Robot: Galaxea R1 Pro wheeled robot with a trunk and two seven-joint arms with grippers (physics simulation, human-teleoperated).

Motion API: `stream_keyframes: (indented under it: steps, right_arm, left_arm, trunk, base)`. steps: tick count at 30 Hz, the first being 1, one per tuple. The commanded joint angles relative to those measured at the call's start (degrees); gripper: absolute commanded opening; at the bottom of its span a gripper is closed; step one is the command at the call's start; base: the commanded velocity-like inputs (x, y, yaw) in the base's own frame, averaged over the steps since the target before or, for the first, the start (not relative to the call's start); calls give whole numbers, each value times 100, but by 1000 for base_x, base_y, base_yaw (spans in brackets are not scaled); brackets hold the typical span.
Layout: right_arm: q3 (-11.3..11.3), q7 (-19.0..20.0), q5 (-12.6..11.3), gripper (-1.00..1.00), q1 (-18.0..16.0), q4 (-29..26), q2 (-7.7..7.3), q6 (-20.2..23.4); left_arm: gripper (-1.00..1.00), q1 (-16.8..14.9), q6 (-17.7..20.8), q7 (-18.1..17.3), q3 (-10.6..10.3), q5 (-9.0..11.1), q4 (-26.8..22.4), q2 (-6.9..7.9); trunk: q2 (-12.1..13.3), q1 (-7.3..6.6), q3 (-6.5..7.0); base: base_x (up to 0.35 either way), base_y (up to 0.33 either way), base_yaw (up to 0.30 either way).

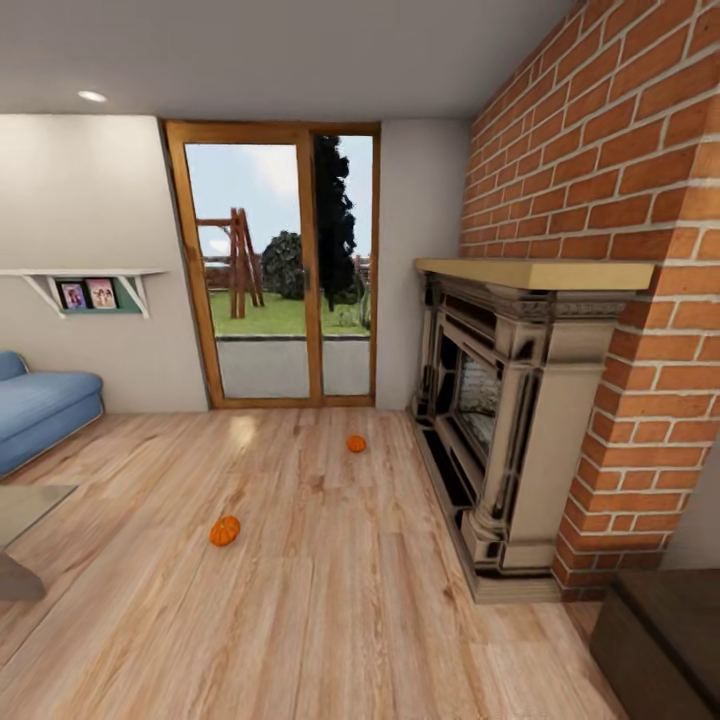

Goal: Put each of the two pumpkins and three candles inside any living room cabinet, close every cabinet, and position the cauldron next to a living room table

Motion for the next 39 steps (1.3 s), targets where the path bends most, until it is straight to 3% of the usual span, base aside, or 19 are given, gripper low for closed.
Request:
stream_keyframes:
  steps: [1,6,13,29,34,39]
  right_arm:
    - [-34,1,-4,100,-4,11,22,-27]
    - [-171,1,-272,100,-4,16,198,-27]
    - [-240,1,-496,100,-4,51,225,-27]
    - [-235,1,-510,100,-4,85,232,-28]
    - [-235,1,-510,100,-4,85,373,-34]
    - [-234,1,-510,100,-4,80,404,-41]
  left_arm:
    - [100,-3,-19,-3,-18,-2,3,1]
    - [100,-5,-19,-1,-13,-2,2,1]
    - [100,-5,-19,-2,-13,-2,1,1]
    - [100,-5,-19,-1,-11,-2,1,1]
    - [100,-5,-19,-3,-11,-2,1,1]
    - [100,-5,-19,-1,-10,-2,3,1]
  trunk:
    - [-3,0,-5]
    - [-3,0,-5]
    - [-3,0,-5]
    - [-3,0,-25]
    - [-3,0,-29]
    - [-3,0,-30]
  base:
    - [0,0,-294]
    - [0,0,-294]
    - [0,0,-294]
    - [0,0,-288]
    - [0,0,-278]
    - [0,0,-276]
